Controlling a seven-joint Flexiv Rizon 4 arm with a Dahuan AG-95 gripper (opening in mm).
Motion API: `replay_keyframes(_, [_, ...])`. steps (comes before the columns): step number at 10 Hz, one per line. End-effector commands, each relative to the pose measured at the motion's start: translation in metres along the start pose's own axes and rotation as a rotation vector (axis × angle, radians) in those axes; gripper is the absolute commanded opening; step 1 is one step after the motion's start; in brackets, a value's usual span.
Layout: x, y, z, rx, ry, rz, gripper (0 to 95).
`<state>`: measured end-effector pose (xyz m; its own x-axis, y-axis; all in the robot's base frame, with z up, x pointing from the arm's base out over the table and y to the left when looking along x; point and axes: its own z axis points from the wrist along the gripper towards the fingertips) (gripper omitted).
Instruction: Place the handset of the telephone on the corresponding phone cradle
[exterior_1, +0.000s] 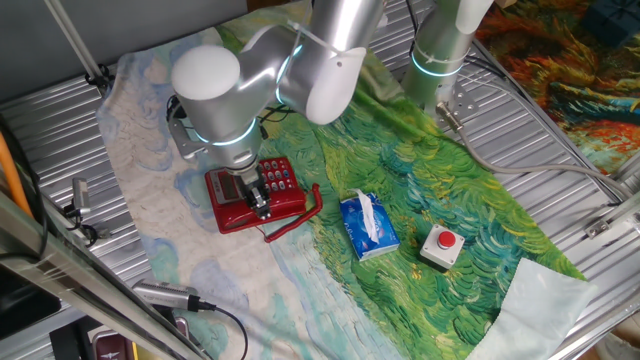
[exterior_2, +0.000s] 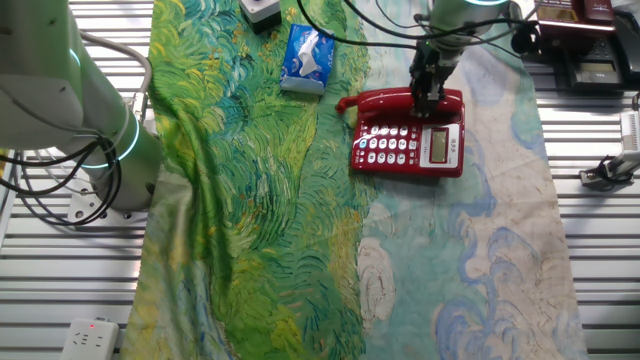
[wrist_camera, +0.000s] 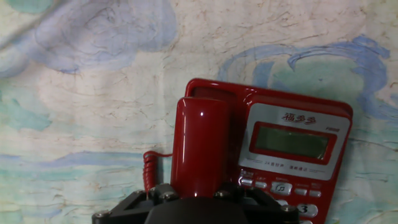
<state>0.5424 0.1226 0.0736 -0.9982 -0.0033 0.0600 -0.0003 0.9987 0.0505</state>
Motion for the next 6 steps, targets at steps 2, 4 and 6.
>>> replay_keyframes(2, [-0.0053,0.0003,-0.0032,-0.002,0.004,-0.015,0.0])
replay_keyframes(4, [-0.0038,0.0002,-0.0024,0.0,0.007,-0.021,0.0])
replay_keyframes(6, [0.0011,-0.0003,0.0018,0.006,0.01,-0.028,0.0])
